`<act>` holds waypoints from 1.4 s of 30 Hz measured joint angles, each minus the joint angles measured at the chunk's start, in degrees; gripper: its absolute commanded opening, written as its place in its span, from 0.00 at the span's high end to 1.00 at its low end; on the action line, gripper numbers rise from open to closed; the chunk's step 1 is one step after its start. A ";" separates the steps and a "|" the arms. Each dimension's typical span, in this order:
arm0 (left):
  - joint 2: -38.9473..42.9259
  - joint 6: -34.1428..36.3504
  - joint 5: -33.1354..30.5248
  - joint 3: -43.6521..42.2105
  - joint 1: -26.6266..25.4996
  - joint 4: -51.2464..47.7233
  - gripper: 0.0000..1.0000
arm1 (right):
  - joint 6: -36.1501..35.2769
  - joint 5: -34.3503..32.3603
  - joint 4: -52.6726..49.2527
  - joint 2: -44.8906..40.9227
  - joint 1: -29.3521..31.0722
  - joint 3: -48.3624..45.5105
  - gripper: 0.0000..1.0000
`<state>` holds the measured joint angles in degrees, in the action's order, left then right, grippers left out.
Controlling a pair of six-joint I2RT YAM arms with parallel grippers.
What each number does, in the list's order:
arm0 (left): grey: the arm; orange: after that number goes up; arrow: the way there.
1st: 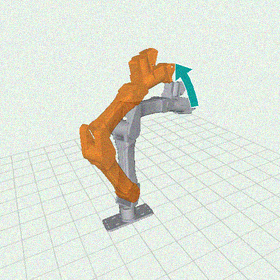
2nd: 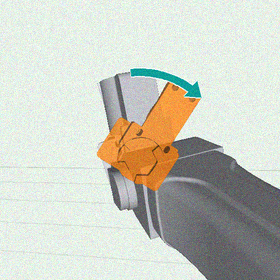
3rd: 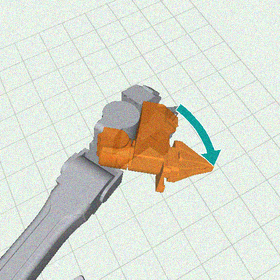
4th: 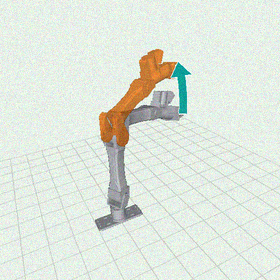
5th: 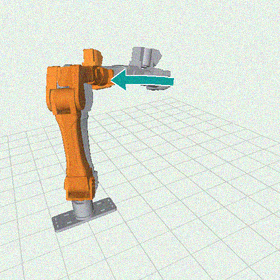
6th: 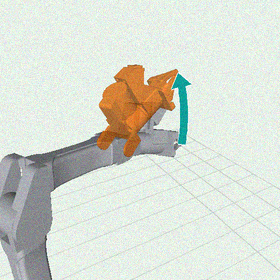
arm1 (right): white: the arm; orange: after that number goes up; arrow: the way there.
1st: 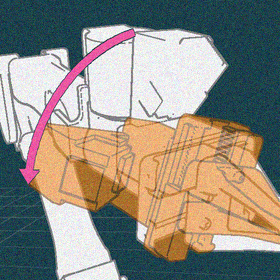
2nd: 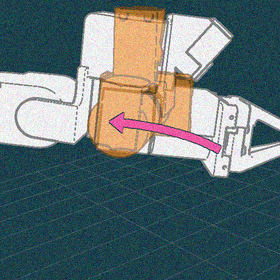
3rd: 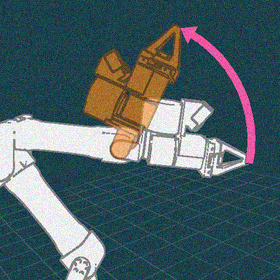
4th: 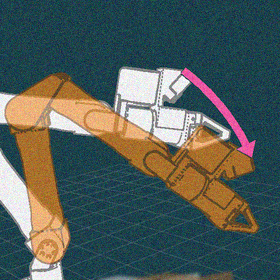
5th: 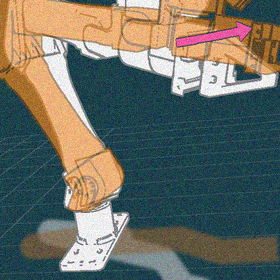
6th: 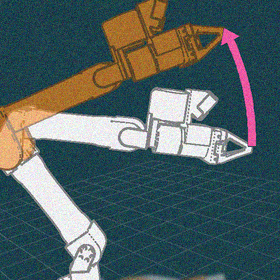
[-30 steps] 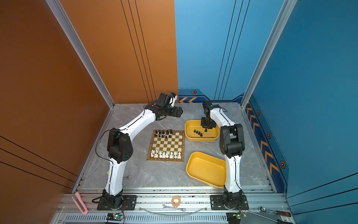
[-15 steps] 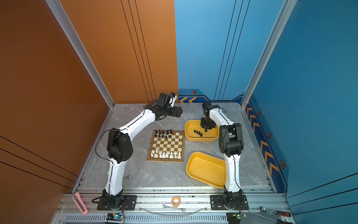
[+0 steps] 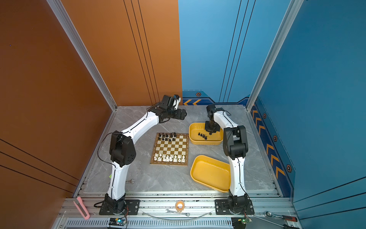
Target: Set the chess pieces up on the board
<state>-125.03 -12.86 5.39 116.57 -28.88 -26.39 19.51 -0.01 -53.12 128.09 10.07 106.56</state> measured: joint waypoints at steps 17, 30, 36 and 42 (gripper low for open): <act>0.42 0.00 -0.20 -1.46 0.00 -0.02 0.08 | -0.02 -0.02 0.00 0.09 0.00 0.15 0.93; 7.96 0.00 -3.10 -9.66 0.00 -0.07 0.08 | -0.15 -0.02 -0.94 -1.70 0.92 0.96 0.94; 15.50 -0.22 -4.55 -15.26 0.81 0.90 0.07 | -0.26 -0.07 -2.84 -5.44 2.80 3.82 0.93; 21.66 -0.81 -4.74 -23.71 4.72 4.50 0.07 | -0.17 -0.39 -4.57 -9.88 5.60 5.14 0.93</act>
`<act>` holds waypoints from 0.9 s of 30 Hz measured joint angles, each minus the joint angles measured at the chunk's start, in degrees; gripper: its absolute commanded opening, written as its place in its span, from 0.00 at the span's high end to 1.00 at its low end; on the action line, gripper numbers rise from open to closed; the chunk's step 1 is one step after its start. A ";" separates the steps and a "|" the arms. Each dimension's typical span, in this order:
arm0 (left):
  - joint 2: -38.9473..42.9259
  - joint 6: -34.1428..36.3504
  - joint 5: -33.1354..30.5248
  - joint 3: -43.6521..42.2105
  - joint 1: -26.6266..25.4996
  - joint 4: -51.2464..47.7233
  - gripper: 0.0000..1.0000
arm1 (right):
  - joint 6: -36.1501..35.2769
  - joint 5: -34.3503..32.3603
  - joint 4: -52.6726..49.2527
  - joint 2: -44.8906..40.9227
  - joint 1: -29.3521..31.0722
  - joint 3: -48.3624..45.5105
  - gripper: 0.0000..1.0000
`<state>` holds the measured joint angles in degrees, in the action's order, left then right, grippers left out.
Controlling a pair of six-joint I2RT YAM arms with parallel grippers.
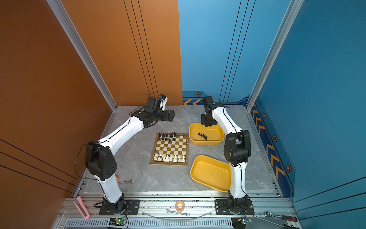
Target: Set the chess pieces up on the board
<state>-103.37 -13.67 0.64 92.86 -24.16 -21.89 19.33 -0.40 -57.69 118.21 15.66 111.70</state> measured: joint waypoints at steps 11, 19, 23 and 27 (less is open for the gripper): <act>9.51 -1.40 0.39 -17.27 5.99 6.27 0.07 | 1.77 -2.95 -2.67 -0.57 6.60 3.52 0.94; 16.68 -2.25 1.09 -25.42 7.69 9.11 0.07 | 3.19 -3.41 -3.13 -0.39 12.09 4.52 0.94; 18.95 -2.45 1.07 -28.11 8.07 9.46 0.07 | 3.50 -3.37 -3.32 1.84 14.60 6.51 0.94; 20.83 -2.67 1.09 -30.34 8.17 9.94 0.07 | 3.63 -3.26 -3.37 5.07 16.33 7.78 0.94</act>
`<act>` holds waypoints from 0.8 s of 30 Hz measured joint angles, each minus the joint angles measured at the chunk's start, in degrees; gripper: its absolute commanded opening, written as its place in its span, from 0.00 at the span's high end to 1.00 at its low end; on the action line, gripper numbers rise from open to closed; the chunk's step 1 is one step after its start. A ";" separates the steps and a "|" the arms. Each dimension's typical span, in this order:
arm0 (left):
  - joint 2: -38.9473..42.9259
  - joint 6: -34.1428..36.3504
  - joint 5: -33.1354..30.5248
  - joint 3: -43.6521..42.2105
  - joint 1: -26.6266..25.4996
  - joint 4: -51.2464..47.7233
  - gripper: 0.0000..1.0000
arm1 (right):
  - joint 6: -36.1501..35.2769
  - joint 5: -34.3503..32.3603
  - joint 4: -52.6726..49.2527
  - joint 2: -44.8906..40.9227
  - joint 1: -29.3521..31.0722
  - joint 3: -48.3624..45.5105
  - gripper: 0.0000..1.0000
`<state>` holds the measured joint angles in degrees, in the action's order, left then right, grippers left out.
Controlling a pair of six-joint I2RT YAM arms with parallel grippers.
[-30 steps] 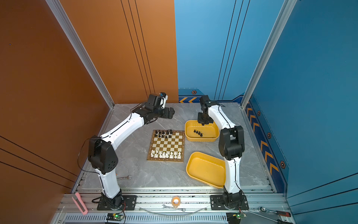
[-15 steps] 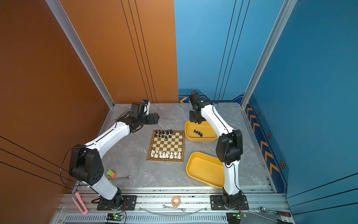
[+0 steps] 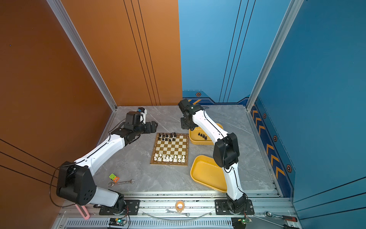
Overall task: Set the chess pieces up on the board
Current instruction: 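Carry the black piece with the right gripper over the board's farthest rank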
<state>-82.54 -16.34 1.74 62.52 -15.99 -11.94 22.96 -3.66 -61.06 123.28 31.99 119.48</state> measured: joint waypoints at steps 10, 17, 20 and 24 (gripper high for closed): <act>3.72 -0.68 -0.07 -2.86 0.35 0.35 0.07 | 0.00 0.94 0.11 6.82 2.23 4.22 0.94; 5.84 -2.03 -0.04 -6.34 0.63 0.57 0.07 | -0.02 2.38 0.13 11.04 3.52 6.78 0.93; 6.58 -2.36 -0.04 -7.32 0.61 0.42 0.07 | -0.02 2.54 0.11 12.17 4.17 6.86 0.93; 7.76 -2.60 -0.20 -8.13 0.63 0.17 0.07 | -0.02 2.56 0.13 12.92 4.76 6.91 0.94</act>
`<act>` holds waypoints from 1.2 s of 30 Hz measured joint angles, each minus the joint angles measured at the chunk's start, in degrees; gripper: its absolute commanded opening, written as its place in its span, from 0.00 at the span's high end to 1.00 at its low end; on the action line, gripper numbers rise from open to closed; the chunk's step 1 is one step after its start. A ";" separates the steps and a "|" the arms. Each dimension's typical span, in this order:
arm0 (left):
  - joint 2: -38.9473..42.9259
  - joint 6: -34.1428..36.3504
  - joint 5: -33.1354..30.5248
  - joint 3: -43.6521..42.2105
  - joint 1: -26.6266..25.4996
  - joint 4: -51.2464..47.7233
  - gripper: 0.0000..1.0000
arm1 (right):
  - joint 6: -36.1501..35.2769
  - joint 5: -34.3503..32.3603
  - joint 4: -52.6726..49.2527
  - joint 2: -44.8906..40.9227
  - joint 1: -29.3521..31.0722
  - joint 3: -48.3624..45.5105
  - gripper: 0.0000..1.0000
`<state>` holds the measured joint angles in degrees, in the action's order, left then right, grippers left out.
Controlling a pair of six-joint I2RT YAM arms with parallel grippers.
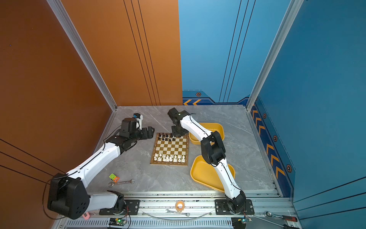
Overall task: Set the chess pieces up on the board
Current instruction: 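Carry the black piece with the right gripper over the board's farthest rank, then lower the black piece onto a farthest-rank square and open the right gripper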
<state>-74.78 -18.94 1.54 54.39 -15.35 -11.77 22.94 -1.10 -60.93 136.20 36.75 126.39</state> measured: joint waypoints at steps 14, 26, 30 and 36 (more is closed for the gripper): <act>2.47 0.02 -0.09 -0.11 0.33 -0.50 0.07 | 0.00 0.02 0.48 2.47 0.00 1.07 0.93; 3.19 0.04 -0.26 -1.18 0.81 -0.92 0.07 | 0.02 0.87 0.48 3.37 0.00 3.54 0.93; 4.24 0.02 -0.26 -1.62 1.11 -1.07 0.07 | 0.02 0.90 0.50 4.63 0.00 4.33 0.93; 5.35 0.02 -0.42 -1.99 1.66 -1.38 0.07 | 0.02 0.92 0.63 4.83 0.00 4.72 0.91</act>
<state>-69.43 -18.92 1.13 52.40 -13.69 -13.15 22.96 -0.19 -60.29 141.03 36.75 131.11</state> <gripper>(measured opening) 0.932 0.110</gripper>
